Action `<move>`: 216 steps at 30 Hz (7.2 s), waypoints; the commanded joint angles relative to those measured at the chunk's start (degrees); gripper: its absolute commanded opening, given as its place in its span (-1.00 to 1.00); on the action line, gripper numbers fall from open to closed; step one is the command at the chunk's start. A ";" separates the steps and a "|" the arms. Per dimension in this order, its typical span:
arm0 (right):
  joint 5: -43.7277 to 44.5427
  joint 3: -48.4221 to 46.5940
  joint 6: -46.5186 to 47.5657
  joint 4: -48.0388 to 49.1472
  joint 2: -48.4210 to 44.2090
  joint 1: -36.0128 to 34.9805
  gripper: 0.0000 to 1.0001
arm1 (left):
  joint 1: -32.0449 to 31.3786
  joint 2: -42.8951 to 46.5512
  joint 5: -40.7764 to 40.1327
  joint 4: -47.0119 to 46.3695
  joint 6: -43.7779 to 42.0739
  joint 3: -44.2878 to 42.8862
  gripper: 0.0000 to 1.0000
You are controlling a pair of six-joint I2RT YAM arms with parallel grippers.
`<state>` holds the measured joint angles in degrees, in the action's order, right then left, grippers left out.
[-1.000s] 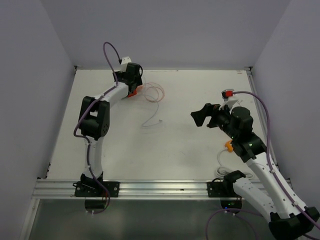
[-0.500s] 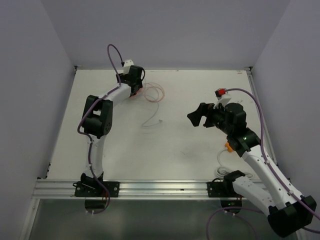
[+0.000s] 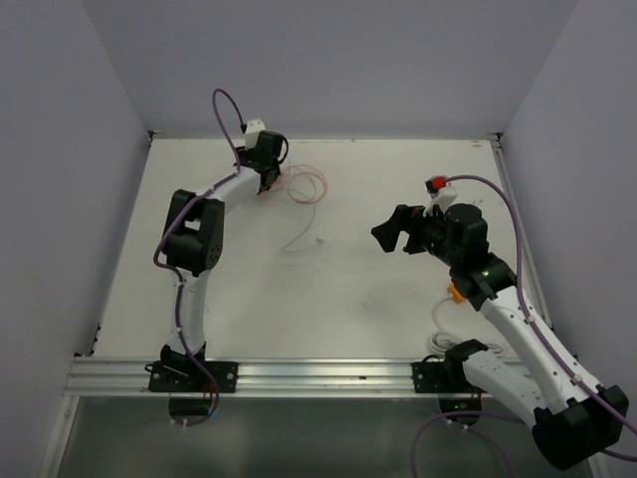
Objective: Pull the plug off the socket
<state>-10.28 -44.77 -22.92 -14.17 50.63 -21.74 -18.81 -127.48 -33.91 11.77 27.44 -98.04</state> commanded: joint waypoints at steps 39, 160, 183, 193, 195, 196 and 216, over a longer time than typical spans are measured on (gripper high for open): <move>-11.62 -2.33 -11.96 12.59 16.95 -5.15 0.98 | -14.94 38.18 27.93 -10.53 5.78 46.00 0.09; -20.83 -18.60 -17.52 23.50 48.34 -13.60 -0.94 | -10.55 47.50 20.48 -6.94 -2.65 43.90 -1.00; -22.15 -13.15 -11.89 15.76 37.96 -11.22 -1.00 | -4.22 47.41 7.54 -4.12 -4.50 43.72 -1.00; -21.44 -11.91 -11.19 16.11 44.19 -9.47 -0.87 | -4.22 50.22 22.91 -3.60 -3.97 43.81 -1.00; -21.53 -12.09 -11.01 16.46 45.60 -9.38 -0.80 | -4.22 50.49 27.64 -2.72 -4.15 43.81 -1.00; -21.53 -12.53 -11.01 16.55 47.09 -9.38 -0.77 | -4.22 50.66 28.89 -2.20 -4.15 43.90 -1.00; -10.13 -15.70 -7.94 9.96 44.93 -8.06 0.86 | -4.48 49.70 37.34 -1.48 -0.90 45.39 -1.00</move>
<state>-26.35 -58.41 -33.32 -1.45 103.37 -29.91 -23.07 -78.22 2.04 14.41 24.88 -51.64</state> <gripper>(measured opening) 0.901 0.639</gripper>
